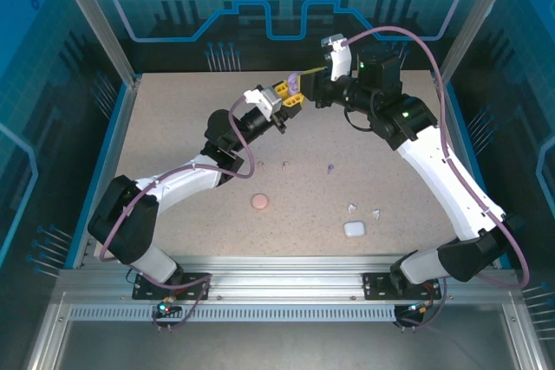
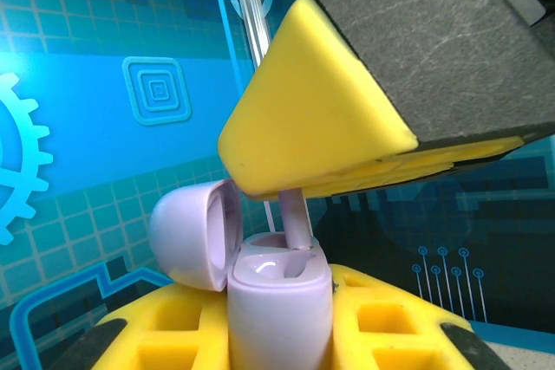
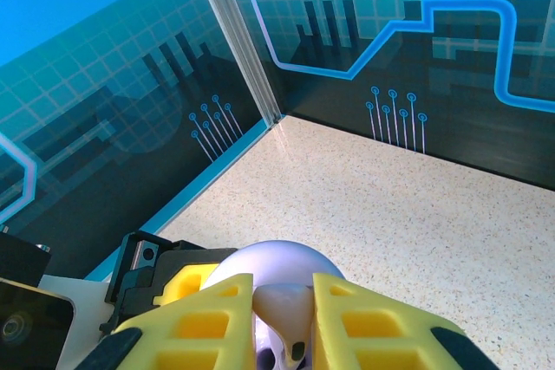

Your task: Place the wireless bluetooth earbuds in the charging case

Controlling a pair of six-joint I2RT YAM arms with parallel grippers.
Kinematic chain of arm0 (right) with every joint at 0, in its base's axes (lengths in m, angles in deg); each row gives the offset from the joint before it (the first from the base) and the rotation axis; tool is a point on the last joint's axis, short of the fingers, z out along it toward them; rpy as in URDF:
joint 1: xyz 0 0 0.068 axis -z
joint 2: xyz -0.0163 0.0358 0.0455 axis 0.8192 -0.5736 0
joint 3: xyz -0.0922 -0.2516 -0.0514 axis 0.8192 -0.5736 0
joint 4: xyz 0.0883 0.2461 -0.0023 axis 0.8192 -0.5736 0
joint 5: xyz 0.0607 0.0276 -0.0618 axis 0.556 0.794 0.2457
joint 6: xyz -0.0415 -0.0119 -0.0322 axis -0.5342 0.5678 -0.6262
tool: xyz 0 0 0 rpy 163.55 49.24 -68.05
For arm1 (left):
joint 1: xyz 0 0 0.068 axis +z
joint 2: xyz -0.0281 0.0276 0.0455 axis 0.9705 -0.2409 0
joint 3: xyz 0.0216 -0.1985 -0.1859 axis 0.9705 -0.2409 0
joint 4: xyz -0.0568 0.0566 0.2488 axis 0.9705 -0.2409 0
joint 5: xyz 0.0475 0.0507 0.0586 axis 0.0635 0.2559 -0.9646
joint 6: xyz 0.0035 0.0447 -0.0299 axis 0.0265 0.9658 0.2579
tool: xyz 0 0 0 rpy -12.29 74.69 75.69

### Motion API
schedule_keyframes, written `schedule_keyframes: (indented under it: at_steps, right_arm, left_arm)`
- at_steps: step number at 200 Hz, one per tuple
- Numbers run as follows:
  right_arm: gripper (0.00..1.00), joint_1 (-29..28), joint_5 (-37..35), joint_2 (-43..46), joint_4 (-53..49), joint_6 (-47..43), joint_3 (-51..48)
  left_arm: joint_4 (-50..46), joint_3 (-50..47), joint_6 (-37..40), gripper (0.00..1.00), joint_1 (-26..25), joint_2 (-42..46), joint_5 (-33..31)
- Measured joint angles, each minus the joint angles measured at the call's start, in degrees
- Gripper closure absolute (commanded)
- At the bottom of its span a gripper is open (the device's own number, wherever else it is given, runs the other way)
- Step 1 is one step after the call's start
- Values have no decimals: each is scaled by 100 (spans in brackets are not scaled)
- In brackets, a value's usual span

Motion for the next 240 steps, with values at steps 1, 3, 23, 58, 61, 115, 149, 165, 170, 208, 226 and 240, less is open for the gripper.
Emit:
schedule_keyframes:
  at_steps: [1, 3, 23, 58, 61, 115, 149, 165, 170, 208, 226, 240]
  right_arm:
    - [80, 0, 0, 0, 0, 0, 0]
    - [80, 0, -2, 0, 0, -2, 0]
    - [81, 0, -2, -13, -4, -22, 0]
    - [81, -24, -20, -50, -7, -90, 0]
    - [81, -28, -26, -55, -7, -92, 0]
    - [83, -179, -334, -59, -48, -365, 2]
    - [84, -195, -400, -59, -55, -433, 2]
    - [84, -208, -433, -59, -57, -435, 2]
    - [85, -216, -448, -59, -57, -435, 2]
    - [85, -221, -468, -59, -90, -428, 39]
    - [85, -221, -470, -59, -94, -424, 46]
    - [85, -221, -468, -59, -94, -409, 46]
  left_arm:
    - [0, 0, 0, 100, 0, 2, 2]
    - [0, 0, 0, 100, 0, 2, 2]
    - [-13, 0, 0, 100, 0, 0, 0]
    - [-70, 0, 0, 100, 2, 0, -2]
    - [-74, 0, 0, 100, 2, 2, -2]
    - [-85, 0, 0, 100, 11, 0, 0]
    - [-87, 0, 0, 100, 11, 0, -2]
    - [-92, 0, 0, 100, 11, 0, -2]
    - [-92, 0, 0, 100, 11, 0, -2]
    - [-87, 0, 0, 100, 11, 0, 0]
    - [-85, 2, 0, 100, 11, 2, 0]
    - [-85, 2, 0, 100, 11, 0, 0]
